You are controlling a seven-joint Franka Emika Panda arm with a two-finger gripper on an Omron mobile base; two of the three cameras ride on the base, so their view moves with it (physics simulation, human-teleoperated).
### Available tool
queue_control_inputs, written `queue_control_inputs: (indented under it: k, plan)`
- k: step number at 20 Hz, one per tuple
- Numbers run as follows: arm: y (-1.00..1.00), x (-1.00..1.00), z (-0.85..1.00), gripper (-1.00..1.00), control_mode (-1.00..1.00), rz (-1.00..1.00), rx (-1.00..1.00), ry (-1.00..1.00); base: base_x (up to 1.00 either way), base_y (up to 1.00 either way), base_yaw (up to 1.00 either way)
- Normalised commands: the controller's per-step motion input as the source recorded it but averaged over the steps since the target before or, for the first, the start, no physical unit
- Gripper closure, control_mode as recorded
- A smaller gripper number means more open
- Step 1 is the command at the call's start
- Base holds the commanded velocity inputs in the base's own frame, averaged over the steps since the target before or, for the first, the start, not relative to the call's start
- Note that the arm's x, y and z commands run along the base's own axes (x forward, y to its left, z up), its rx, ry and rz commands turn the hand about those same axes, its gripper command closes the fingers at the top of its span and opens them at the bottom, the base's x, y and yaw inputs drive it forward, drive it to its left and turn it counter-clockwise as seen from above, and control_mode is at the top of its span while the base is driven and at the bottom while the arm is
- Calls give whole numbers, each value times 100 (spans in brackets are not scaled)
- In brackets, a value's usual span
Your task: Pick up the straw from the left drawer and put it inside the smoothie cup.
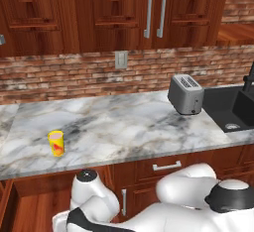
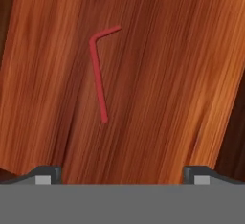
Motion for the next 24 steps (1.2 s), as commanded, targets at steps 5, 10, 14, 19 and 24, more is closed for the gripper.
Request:
queue_control_inputs:
  k: [5, 10, 14, 19, 24]
  plan:
    - [36, 38, -21, -100, -100, 5, -10, 0, 0, 0, 0]
    - [40, 22, -31, -100, -100, 2, -11, 0, 0, 0, 0]
    - [29, 19, -38, -100, -100, 2, -7, 0, 0, 0, 0]
    - [28, 18, -45, -100, -100, 2, -2, 0, 0, 0, 0]
    - [5, 2, -53, -100, -100, 4, 0, -10, 0, 0, 0]
